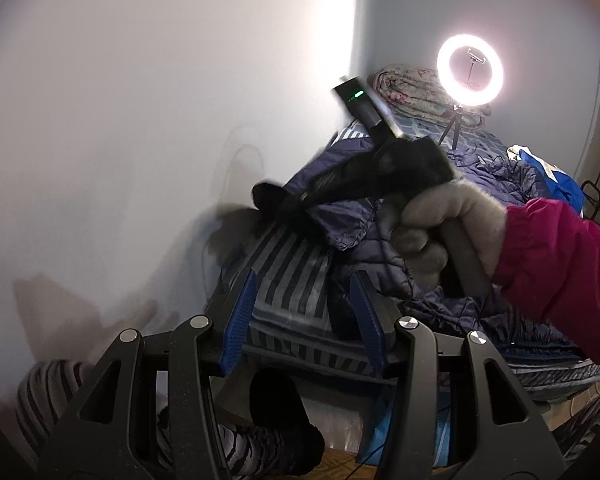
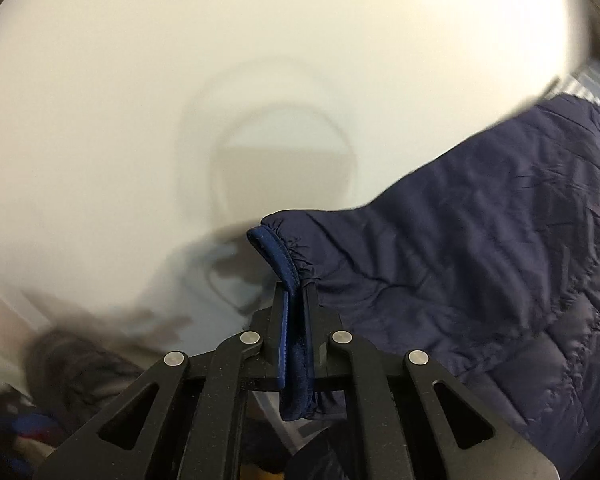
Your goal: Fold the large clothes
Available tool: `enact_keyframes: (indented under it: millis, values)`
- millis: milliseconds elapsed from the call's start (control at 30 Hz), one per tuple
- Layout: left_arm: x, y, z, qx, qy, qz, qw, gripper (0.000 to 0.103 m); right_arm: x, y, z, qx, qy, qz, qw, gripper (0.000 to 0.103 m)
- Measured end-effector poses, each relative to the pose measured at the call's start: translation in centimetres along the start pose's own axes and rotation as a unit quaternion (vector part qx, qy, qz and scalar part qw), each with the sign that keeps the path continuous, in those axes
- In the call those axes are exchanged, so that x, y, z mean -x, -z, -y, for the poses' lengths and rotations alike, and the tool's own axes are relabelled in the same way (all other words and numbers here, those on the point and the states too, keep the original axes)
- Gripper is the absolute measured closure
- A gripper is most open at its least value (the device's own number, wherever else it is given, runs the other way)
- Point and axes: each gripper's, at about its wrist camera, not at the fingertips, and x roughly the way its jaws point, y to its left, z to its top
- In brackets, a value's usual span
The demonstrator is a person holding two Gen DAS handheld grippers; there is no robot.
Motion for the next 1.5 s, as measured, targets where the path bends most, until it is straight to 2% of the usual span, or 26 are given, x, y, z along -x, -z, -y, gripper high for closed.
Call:
enact_keyframes:
  millis: [200, 467, 567, 667, 767, 933, 1067, 1267, 1500]
  values:
    - [-0.9, -2.2, 1.1, -0.019, -0.002, 0.004, 0.9998, 0.052, 6.6, -0.4, 3.6, -0.054, 0.015, 0.066, 0.996, 0.098]
    - [-6.6, -6.8, 3.7, -0.042, 0.039, -0.042, 0.9975, 0.052, 15.3, -0.6, 10.9, -0.115, 0.074, 0.141, 0.981, 0.099]
    - [-9.4, -9.0, 5.7, -0.057, 0.063, -0.062, 0.9945, 0.052, 18.4, -1.7, 13.9, -0.130, 0.103, 0.159, 0.973, 0.099]
    - [-12.4, -11.0, 7.9, -0.073, 0.066, -0.069, 0.9927, 0.052, 20.5, -2.1, 17.5, -0.142, 0.127, 0.166, 0.967, 0.099]
    - [-15.6, -12.6, 10.3, -0.101, 0.059, -0.068, 0.9908, 0.040, 22.6, -1.6, 19.6, -0.151, 0.159, 0.172, 0.960, 0.099]
    - [-21.2, -13.7, 12.3, -0.105, 0.065, -0.100, 0.9873, 0.039, 26.3, -1.2, 22.6, -0.165, 0.199, 0.184, 0.948, 0.099]
    - [-23.3, -13.7, 13.2, -0.102, 0.067, -0.120, 0.9853, 0.039, 28.9, -0.6, 25.0, -0.169, 0.248, 0.189, 0.935, 0.099]
    - [-23.3, -13.4, 14.0, -0.116, 0.055, -0.113, 0.9853, 0.039, 32.5, 1.7, 30.5, -0.217, 0.309, 0.229, 0.897, 0.099]
    - [-23.9, -13.1, 14.9, -0.122, 0.054, -0.124, 0.9833, 0.039, 32.1, 3.6, 35.9, -0.226, 0.384, 0.197, 0.873, 0.099]
